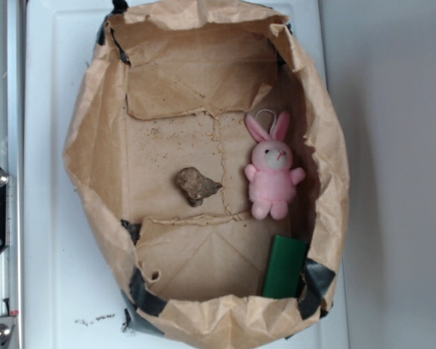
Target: Grab the rock.
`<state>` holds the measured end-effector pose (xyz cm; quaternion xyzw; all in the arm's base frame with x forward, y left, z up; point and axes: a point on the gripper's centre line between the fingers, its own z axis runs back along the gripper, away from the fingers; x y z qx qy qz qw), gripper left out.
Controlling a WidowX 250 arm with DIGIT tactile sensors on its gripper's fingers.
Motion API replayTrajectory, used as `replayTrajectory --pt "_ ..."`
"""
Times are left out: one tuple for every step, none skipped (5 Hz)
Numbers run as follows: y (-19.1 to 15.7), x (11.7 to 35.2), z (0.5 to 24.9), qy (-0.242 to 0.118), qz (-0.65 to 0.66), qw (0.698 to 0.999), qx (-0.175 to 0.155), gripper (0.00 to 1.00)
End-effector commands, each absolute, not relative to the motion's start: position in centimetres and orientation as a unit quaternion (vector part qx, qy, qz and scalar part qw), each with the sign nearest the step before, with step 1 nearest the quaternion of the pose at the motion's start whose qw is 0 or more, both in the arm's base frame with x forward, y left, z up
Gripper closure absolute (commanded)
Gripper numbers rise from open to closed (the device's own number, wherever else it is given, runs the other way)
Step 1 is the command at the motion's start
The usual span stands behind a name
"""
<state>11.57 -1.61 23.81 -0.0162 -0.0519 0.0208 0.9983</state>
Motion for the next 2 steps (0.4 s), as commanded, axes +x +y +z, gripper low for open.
replayTrajectory --pt "-1.6 11.6 23.8 -0.052 0.021 0.998 -0.016 0.00" --pt "0.4 15.4 23.1 -0.054 0.032 0.998 -0.031 0.00"
